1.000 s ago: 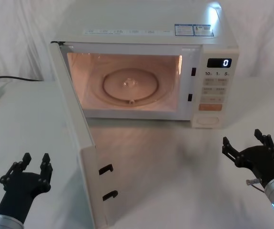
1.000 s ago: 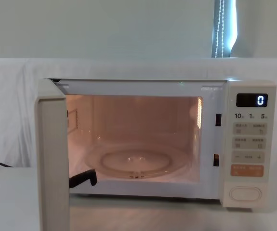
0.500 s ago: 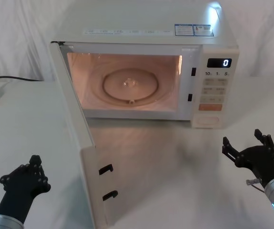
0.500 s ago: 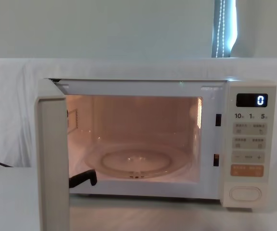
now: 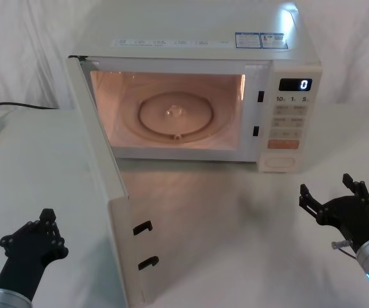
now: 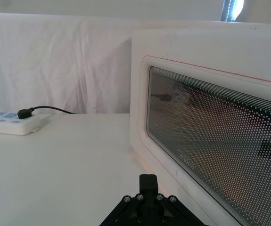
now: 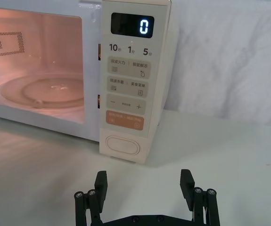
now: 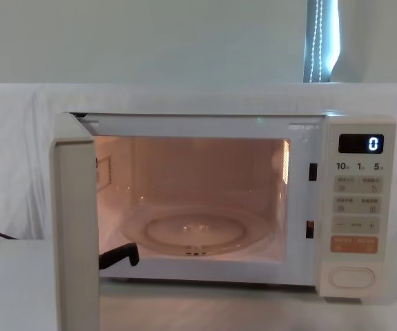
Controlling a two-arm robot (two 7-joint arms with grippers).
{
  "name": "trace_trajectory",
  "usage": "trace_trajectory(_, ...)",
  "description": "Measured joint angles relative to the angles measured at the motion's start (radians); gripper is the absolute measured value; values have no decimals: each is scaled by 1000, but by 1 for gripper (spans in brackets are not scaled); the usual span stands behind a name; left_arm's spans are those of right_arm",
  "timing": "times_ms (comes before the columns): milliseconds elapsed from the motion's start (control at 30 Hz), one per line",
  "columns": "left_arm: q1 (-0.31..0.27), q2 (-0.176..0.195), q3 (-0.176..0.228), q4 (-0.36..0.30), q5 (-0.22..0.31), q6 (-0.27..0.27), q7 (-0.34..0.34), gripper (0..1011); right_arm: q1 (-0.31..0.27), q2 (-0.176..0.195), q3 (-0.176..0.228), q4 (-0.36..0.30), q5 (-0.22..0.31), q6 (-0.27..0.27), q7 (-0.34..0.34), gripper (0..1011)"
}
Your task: Press the button to open the microwave door with one hand; close the microwave door with the other hand.
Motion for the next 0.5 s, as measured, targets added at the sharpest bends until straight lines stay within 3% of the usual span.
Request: trace_trajectory(500,0,0,0,0,0,0,0,0,0,0,0,0,0,0,0,1002)
